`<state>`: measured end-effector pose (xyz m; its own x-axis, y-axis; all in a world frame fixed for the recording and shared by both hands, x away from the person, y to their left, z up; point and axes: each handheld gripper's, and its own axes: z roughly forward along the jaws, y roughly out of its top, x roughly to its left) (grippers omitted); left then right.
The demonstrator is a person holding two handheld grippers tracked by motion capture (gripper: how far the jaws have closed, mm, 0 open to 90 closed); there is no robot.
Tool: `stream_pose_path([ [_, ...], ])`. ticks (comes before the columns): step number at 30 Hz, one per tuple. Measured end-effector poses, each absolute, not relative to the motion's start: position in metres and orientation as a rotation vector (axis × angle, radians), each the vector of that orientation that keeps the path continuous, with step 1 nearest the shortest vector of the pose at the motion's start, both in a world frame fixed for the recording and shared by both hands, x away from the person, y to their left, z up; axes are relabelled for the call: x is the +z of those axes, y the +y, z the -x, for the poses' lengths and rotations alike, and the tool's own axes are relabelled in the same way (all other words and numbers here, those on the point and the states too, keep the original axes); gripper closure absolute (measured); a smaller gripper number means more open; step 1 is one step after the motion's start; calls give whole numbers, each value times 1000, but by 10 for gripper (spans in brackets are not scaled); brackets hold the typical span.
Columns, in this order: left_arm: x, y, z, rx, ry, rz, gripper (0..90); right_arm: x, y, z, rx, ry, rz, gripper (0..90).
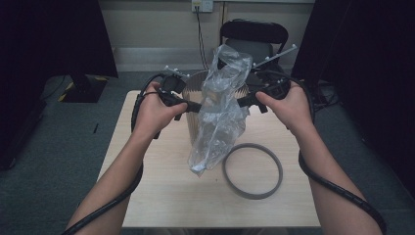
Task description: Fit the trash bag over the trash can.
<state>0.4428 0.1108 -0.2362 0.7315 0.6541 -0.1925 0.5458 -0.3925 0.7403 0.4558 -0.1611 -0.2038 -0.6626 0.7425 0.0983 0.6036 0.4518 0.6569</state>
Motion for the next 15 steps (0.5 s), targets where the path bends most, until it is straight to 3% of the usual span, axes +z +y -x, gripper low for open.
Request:
stream_pose_path([
  [2, -237, 109, -443, 156, 895, -2093, 900, -199, -150, -458, 990, 2517, -1164, 398],
  [5, -239, 110, -444, 151, 894, -2087, 900, -198, -135, -462, 968, 2547, -1159, 353],
  [15, -242, 117, -446, 142, 906, -2056, 900, -214, -93, -474, 904, 2620, -1155, 349],
])
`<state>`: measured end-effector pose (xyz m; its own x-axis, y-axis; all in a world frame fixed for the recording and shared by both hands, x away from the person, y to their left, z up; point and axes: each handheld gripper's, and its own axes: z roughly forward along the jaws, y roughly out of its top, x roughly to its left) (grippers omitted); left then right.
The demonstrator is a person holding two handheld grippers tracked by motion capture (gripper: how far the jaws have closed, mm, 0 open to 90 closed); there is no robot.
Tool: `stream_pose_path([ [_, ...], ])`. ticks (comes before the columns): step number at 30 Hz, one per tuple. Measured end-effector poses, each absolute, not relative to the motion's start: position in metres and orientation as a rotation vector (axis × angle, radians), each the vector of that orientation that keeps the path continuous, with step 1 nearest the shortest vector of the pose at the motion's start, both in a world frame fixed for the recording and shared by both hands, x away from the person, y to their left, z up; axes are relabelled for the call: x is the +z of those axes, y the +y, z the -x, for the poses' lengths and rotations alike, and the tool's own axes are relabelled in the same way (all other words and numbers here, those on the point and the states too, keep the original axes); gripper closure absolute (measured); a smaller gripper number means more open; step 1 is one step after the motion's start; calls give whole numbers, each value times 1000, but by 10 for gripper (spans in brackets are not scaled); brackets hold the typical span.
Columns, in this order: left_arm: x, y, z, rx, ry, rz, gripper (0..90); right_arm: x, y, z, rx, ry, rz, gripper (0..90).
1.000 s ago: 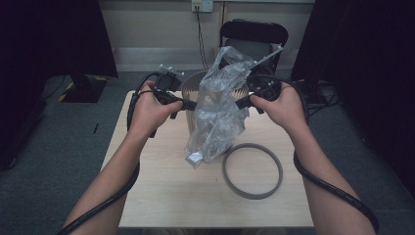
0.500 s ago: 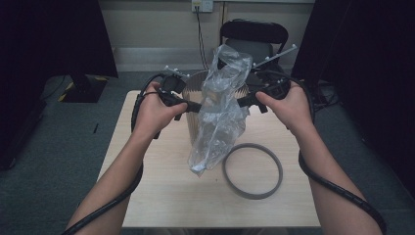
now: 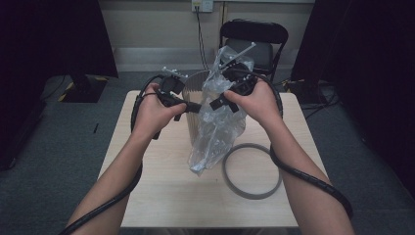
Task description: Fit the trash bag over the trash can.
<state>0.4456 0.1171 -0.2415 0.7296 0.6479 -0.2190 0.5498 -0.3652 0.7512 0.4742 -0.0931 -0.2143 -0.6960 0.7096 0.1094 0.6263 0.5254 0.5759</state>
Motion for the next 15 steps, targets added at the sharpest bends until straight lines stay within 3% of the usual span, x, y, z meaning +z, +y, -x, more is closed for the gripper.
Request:
stream_pose_path([
  [2, -242, 119, -445, 142, 907, -2051, 900, -217, -89, -475, 876, 2628, -1151, 367],
  [6, -243, 125, -444, 154, 919, -2048, 900, -221, -91, -475, 849, 2645, -1154, 506],
  [8, -243, 126, -444, 158, 919, -2046, 900, -221, -93, -474, 844, 2647, -1157, 522],
  [9, -243, 127, -443, 155, 925, -2043, 900, -221, -95, -474, 843, 2643, -1156, 582],
  [10, -243, 128, -443, 163, 929, -2041, 900, -219, -101, -472, 852, 2643, -1151, 701],
  [11, -243, 129, -442, 165, 934, -2044, 900, -219, -101, -472, 852, 2643, -1151, 701],
  [12, -244, 131, -442, 169, 932, -2048, 900, -217, -108, -469, 850, 2630, -1138, 798],
  [15, -245, 132, -441, 170, 935, -2047, 900, -213, -115, -466, 868, 2615, -1134, 835],
])
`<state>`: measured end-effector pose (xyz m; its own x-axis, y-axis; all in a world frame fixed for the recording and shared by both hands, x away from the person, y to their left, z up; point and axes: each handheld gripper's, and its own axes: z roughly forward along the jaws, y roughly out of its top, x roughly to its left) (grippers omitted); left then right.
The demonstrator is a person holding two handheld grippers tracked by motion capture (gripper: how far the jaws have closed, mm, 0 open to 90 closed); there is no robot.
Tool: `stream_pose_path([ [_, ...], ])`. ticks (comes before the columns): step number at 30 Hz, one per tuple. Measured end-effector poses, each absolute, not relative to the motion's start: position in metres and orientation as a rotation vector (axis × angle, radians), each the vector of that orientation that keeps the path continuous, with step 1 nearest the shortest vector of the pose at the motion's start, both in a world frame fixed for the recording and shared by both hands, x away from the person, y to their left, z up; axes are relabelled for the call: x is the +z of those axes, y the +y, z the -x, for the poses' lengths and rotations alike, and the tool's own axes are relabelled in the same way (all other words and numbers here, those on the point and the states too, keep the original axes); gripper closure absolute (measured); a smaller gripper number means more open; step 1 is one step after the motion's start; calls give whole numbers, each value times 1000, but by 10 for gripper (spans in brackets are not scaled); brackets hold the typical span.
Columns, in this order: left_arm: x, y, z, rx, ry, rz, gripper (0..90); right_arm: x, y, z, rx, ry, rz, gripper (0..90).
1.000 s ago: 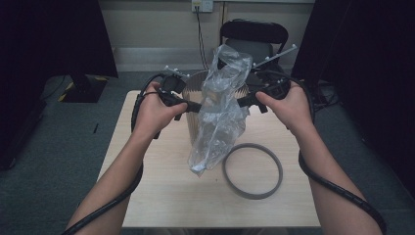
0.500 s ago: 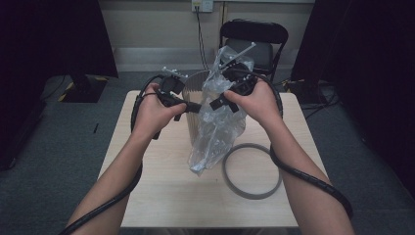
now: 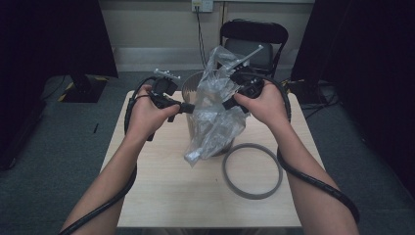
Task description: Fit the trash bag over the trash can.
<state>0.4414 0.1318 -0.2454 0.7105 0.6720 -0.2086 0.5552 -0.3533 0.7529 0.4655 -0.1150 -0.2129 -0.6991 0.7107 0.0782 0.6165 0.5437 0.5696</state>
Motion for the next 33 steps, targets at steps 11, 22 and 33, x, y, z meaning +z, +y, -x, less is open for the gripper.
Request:
stream_pose_path([
  [11, -249, 145, -438, 196, 965, -2064, 900, -217, -172, -456, 873, 2532, -1213, 864],
  [22, -268, 157, -447, 218, 1034, -2062, 900, -246, -187, -467, 850, 2530, -1246, 878],
  [33, -280, 173, -469, 251, 1084, -2023, 900, -260, -203, -489, 823, 2476, -1285, 900],
])
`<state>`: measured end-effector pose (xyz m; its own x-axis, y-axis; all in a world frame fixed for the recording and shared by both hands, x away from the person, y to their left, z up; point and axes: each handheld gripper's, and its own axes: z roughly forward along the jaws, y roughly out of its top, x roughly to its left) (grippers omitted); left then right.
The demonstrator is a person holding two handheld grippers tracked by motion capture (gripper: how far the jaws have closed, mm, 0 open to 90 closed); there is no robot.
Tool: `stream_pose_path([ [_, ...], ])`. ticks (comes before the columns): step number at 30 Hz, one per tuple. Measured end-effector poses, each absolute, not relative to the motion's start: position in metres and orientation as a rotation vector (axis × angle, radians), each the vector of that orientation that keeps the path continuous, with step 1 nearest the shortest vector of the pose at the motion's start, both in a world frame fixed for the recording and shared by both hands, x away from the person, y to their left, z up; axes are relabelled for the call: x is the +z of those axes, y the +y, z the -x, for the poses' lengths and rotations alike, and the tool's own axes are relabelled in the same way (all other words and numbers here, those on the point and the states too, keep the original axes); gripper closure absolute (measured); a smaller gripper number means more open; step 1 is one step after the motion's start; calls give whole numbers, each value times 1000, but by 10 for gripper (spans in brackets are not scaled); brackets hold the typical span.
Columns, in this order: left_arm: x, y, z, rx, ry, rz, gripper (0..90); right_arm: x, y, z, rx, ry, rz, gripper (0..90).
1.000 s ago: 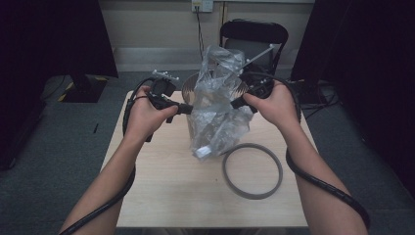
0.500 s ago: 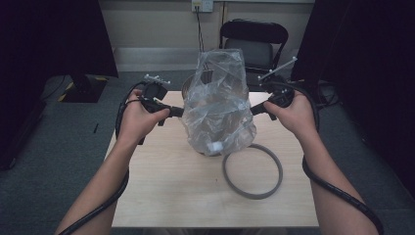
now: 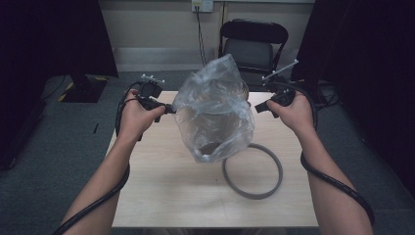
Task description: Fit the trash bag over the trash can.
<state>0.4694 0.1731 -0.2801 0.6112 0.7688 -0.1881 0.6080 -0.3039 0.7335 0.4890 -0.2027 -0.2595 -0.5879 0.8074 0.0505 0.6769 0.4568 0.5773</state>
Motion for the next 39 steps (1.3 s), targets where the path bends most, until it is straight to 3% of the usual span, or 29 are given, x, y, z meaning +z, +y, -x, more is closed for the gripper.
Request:
stream_pose_path([
  [3, -281, 175, -471, 208, 1088, -1993, 900, -263, -206, -493, 844, 2486, -1294, 900],
  [6, -276, 172, -468, 209, 1051, -2009, 900, -258, -210, -495, 918, 2455, -1310, 729],
  [8, -273, 171, -467, 206, 1041, -2004, 900, -254, -211, -495, 933, 2436, -1311, 679],
  [9, -271, 169, -466, 201, 1033, -1997, 900, -244, -211, -492, 966, 2418, -1305, 569],
  [12, -268, 166, -464, 202, 1020, -1996, 900, -234, -210, -487, 989, 2397, -1296, 566],
  [18, -264, 161, -457, 218, 1012, -1996, 900, -211, -201, -470, 1084, 2387, -1258, 390],
  [22, -263, 157, -454, 215, 994, -2000, 900, -206, -188, -461, 1103, 2419, -1246, 355],
  [29, -261, 156, -452, 206, 979, -1989, 900, -222, -162, -466, 1052, 2471, -1265, 398],
  [33, -262, 158, -452, 208, 980, -1986, 900, -230, -156, -472, 1001, 2483, -1270, 617],
  [34, -262, 159, -453, 203, 974, -1991, 900, -229, -159, -473, 1009, 2482, -1253, 753],
  [39, -266, 166, -457, 217, 1010, -1980, 900, -228, -173, -475, 975, 2487, -1255, 854],
])
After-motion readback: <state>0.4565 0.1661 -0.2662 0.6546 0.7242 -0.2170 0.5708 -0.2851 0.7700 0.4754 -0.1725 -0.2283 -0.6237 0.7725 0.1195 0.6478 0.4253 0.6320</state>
